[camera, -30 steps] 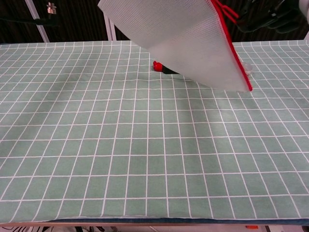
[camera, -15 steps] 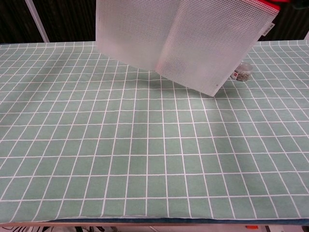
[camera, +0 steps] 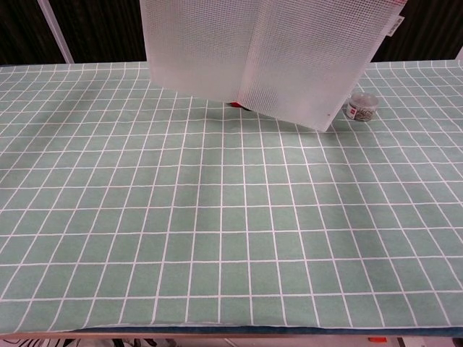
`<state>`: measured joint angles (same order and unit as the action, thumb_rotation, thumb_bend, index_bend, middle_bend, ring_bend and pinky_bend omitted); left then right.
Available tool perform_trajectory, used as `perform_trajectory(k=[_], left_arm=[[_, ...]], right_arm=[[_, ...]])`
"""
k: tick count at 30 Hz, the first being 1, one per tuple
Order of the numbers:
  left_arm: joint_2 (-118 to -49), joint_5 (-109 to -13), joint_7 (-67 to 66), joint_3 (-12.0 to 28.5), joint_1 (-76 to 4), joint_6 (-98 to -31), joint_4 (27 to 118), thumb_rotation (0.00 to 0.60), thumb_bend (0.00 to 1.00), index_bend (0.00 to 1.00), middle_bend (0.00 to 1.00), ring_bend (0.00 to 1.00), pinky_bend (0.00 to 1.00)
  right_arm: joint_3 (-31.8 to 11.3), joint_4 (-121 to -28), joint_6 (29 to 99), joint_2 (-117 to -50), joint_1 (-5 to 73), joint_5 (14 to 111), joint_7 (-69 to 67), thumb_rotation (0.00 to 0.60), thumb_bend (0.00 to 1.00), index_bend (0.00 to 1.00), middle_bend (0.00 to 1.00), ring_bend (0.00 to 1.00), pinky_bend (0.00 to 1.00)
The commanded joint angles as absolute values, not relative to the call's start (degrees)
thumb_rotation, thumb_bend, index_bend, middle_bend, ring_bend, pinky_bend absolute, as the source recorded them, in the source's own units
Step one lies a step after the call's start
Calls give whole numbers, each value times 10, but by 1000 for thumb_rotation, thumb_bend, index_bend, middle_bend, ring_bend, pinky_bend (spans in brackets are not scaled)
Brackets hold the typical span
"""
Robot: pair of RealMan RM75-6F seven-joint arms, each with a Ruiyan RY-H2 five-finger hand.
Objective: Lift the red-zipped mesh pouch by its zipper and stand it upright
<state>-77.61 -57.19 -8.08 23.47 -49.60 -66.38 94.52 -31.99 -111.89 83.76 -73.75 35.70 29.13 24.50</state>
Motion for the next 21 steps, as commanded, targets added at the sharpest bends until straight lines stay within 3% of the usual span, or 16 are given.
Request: perform_trajectory(k=[1, 3, 5, 8, 11, 16, 21], left_arm=[[-774, -568, -84, 232, -494, -660, 945, 600, 418, 560, 84, 0, 0], [-770, -561, -90, 228, -491, -655, 948, 600, 389, 512, 59, 0, 0], [-761, -550, -99, 223, -489, -644, 956, 600, 275, 414, 15, 0, 0], [-747, -538, -107, 218, -483, -636, 970, 600, 135, 302, 0, 0, 0], [-734, -533, -111, 211, -472, -637, 983, 600, 106, 228, 0, 0, 0], [-710, -538, -102, 199, -446, -649, 1003, 600, 105, 165, 0, 0, 0], [-681, -562, -87, 182, -412, -666, 1025, 600, 105, 161, 0, 0, 0]], right_arm=[[-318, -1119, 836, -735, 355, 291, 242, 600, 713, 675, 999, 998, 983], [-315, -1120, 835, -732, 354, 297, 241, 600, 704, 664, 974, 969, 948], [-309, -1124, 828, -728, 353, 302, 242, 600, 610, 551, 838, 850, 841], [-304, -1133, 815, -716, 352, 301, 248, 600, 374, 206, 472, 528, 630], [-299, -1138, 811, -709, 351, 309, 245, 600, 279, 47, 295, 336, 490], [-291, -1147, 814, -697, 341, 325, 234, 600, 248, 0, 174, 201, 358], [-278, -1159, 816, -676, 321, 346, 222, 600, 242, 0, 147, 169, 331]])
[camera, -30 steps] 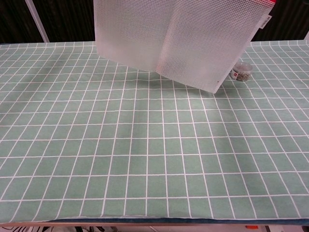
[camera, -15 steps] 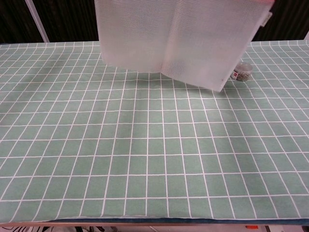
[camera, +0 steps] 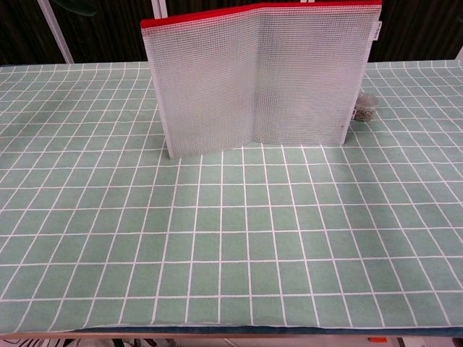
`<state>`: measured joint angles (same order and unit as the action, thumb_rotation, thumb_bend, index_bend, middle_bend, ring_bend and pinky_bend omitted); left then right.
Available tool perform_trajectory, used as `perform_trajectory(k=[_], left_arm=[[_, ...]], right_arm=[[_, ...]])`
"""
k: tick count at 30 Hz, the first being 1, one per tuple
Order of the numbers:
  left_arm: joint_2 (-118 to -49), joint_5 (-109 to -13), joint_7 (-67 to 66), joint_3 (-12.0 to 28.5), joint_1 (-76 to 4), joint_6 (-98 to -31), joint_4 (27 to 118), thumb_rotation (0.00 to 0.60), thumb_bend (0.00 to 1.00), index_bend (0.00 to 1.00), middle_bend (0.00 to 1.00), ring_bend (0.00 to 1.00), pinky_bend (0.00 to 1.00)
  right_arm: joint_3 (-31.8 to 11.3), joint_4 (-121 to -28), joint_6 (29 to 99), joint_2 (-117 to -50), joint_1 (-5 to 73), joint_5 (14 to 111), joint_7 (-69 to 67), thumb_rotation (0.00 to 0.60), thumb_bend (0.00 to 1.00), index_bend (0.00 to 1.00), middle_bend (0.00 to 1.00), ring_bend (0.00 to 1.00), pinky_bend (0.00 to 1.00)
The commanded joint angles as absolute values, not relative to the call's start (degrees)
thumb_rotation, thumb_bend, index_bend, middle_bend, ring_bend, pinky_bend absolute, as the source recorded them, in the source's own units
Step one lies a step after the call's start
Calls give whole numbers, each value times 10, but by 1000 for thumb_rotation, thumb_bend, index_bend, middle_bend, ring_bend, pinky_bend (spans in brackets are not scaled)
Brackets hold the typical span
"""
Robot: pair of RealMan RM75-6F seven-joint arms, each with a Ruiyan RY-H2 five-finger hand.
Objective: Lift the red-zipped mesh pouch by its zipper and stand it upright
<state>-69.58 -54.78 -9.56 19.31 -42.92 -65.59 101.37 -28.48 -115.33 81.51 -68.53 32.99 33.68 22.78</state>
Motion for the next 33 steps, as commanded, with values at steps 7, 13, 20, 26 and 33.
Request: perform_trajectory(k=[7, 13, 20, 26, 33], left_arm=[[-625, -651, -68, 115, -328, -720, 1050, 600, 105, 145, 0, 0, 0], [-600, -745, -45, 37, -237, -791, 1031, 600, 105, 95, 0, 0, 0], [-607, -816, -21, -32, -144, -866, 952, 600, 99, 12, 0, 0, 0], [-627, -845, -5, -47, -92, -920, 885, 600, 71, 0, 0, 0, 0], [-640, -855, 9, -31, -76, -938, 867, 600, 65, 0, 0, 0, 0]], right_arm=[[-204, -1167, 821, -622, 255, 456, 197, 600, 226, 0, 103, 118, 305], [-112, -1116, 846, -594, 181, 613, 147, 600, 206, 0, 60, 93, 291], [-41, -1026, 894, -595, 106, 729, 77, 600, 165, 0, 0, 23, 265], [-10, -941, 926, -622, 63, 781, 40, 600, 133, 0, 0, 0, 247], [-18, -921, 929, -634, 49, 788, 18, 600, 126, 0, 0, 0, 247]])
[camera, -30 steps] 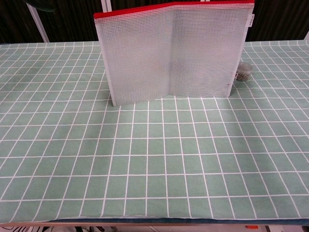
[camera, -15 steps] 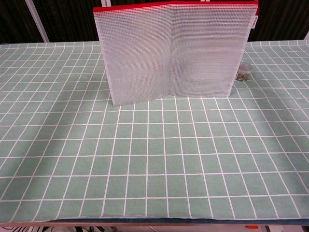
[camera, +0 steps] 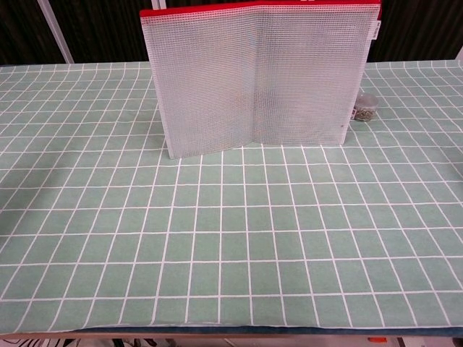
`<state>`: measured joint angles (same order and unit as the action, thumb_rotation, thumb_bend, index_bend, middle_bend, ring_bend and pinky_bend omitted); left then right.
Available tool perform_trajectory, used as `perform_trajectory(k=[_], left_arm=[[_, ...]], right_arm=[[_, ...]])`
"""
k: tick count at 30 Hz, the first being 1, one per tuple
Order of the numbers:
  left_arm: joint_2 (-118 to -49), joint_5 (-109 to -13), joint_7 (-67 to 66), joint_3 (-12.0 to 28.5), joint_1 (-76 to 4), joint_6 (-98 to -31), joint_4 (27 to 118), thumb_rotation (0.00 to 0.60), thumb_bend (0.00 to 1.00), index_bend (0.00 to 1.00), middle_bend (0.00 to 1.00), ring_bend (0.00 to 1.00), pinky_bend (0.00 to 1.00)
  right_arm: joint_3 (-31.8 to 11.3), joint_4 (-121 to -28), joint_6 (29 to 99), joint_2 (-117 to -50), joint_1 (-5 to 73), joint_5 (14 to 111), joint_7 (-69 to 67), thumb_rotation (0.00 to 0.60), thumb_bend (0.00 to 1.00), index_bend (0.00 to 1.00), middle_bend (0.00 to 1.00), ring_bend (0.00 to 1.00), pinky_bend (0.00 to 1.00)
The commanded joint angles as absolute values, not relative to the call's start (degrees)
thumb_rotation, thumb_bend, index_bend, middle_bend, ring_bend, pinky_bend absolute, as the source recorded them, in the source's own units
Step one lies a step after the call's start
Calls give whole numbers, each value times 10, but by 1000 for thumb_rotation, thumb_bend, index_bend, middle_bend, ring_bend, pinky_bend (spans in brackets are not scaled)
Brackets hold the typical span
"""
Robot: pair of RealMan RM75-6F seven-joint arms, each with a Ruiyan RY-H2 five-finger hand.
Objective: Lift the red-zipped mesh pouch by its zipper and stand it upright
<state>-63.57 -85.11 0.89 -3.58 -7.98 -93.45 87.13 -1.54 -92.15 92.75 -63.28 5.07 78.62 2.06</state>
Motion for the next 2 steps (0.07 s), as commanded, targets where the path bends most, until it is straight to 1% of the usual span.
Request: perform_trajectory(k=[1, 2], left_arm=[[-641, -856, 9, -29, -75, -939, 866, 600, 65, 0, 0, 0, 0], [-642, -856, 9, -27, -74, -938, 866, 600, 65, 0, 0, 0, 0]], right_arm=[[-19, -920, 929, -634, 48, 790, 17, 600, 127, 0, 0, 0, 246], [-21, -920, 928, -634, 47, 791, 15, 600, 126, 0, 0, 0, 247]])
